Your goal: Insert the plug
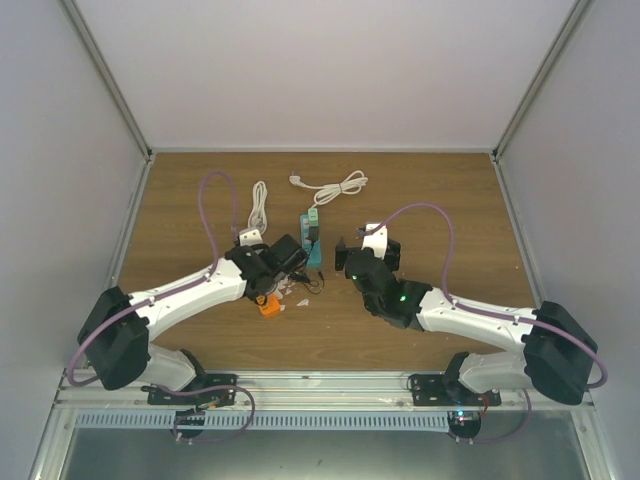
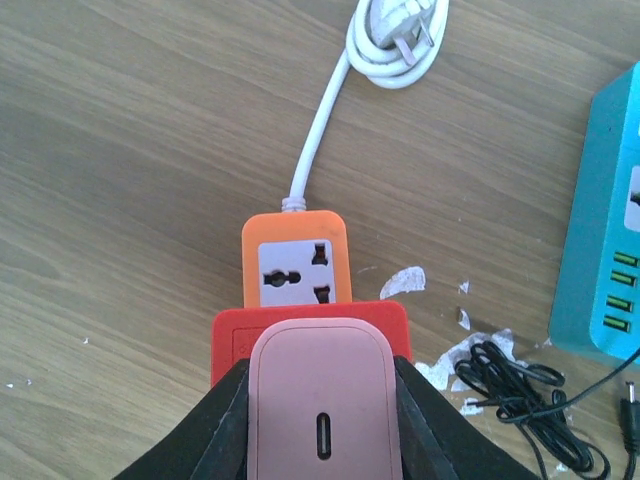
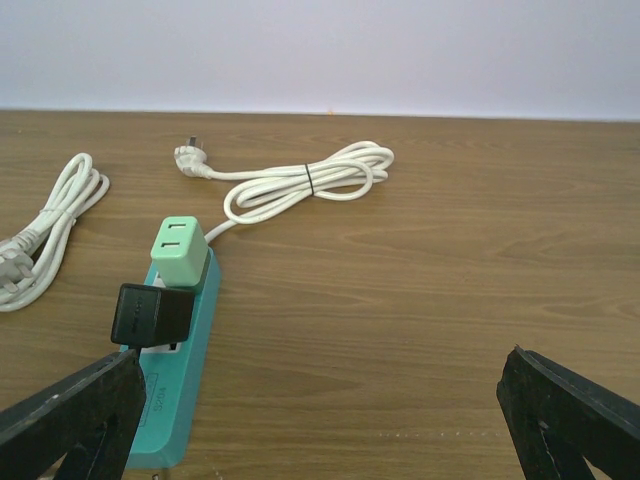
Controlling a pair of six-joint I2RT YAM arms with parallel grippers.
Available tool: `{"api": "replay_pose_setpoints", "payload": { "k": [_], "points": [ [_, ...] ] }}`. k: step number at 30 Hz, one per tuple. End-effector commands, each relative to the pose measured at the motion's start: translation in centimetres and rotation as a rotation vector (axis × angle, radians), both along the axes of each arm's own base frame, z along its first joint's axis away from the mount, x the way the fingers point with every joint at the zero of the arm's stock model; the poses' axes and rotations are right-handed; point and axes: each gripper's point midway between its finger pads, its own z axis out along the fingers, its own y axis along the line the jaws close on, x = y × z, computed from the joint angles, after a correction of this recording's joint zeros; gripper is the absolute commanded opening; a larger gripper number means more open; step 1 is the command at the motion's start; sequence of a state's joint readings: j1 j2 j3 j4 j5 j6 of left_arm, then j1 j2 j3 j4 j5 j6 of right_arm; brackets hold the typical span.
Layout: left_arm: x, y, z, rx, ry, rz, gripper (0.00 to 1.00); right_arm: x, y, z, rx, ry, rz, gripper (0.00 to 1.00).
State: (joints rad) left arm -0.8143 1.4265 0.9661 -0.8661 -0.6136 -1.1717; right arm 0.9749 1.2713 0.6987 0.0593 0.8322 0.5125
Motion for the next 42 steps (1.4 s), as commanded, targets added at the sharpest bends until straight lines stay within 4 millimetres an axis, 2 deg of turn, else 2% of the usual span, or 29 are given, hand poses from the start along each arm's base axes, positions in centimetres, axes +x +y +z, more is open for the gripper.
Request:
{"api": "replay_pose_setpoints", "payload": {
  "k": [1, 2, 6, 9, 17, 23, 24, 25, 26, 27, 31, 33, 36, 39, 42],
  "points": [
    [-7.8, -0.2, -5.8, -0.065, 0.445, -0.083, 0.12, 0.4, -0.4, 0.5, 0.018, -0.010, -0.036, 1.00],
    [-7.6, -0.3, -5.4, -0.077, 0.430, -0.092, 0.17, 0.4, -0.4, 0.4, 0.015, -0.007, -0.035, 1.00],
    [-6.9, -0.4, -3.3, -0.095, 0.356, -0.128, 0.57, 0.6, -0.2, 0.2, 0.007, -0.002, -0.035, 1.00],
    [-6.5, -0.4, -1.7, -0.097, 0.326, -0.140, 0.63, 0.6, -0.1, 0.1, 0.005, 0.000, -0.035, 1.00],
    [-5.1, -0.3, 2.3, -0.070, 0.247, -0.164, 0.66, 0.7, -0.1, -0.1, -0.006, 0.005, -0.036, 1.00],
    [-3.5, -1.1, 7.3, -0.112, 0.090, -0.269, 0.67, 0.7, -0.1, -0.1, -0.008, 0.005, -0.035, 1.00],
    [-3.2, -1.5, 8.3, -0.130, 0.051, -0.307, 0.69, 0.7, -0.1, -0.1, -0.007, 0.005, -0.037, 1.00],
    [-3.1, -1.8, 9.2, -0.147, 0.013, -0.344, 0.79, 0.7, -0.1, -0.1, -0.006, 0.004, -0.036, 1.00],
    [-2.9, -2.0, 10.1, -0.162, -0.035, -0.382, 0.92, 0.7, -0.1, 0.0, -0.005, 0.003, -0.037, 1.00],
    [-2.7, -2.4, 11.0, -0.177, -0.087, -0.423, 0.98, 0.6, -0.1, -0.1, -0.004, 0.005, -0.034, 1.00],
    [-2.5, -4.0, 14.5, -0.232, -0.298, -0.618, 0.99, 0.6, 0.5, -0.1, -0.003, 0.008, 0.002, 1.00],
    [-2.8, -5.1, 16.2, -0.282, -0.376, -0.703, 0.99, 0.3, 1.6, 0.1, 0.006, 0.005, 0.081, 1.00],
    [-2.8, -6.1, 18.2, -0.341, -0.444, -0.745, 0.99, -1.3, 5.0, 0.8, 0.059, -0.033, 0.333, 1.00],
    [-2.3, -6.8, 19.0, -0.379, -0.485, -0.742, 0.99, -3.1, 7.7, 1.5, 0.090, -0.059, 0.540, 1.00],
    [-1.1, -7.4, 18.6, -0.377, -0.508, -0.714, 0.99, -4.0, 9.8, 1.2, 0.102, -0.036, 0.654, 1.00]
  ]
}}
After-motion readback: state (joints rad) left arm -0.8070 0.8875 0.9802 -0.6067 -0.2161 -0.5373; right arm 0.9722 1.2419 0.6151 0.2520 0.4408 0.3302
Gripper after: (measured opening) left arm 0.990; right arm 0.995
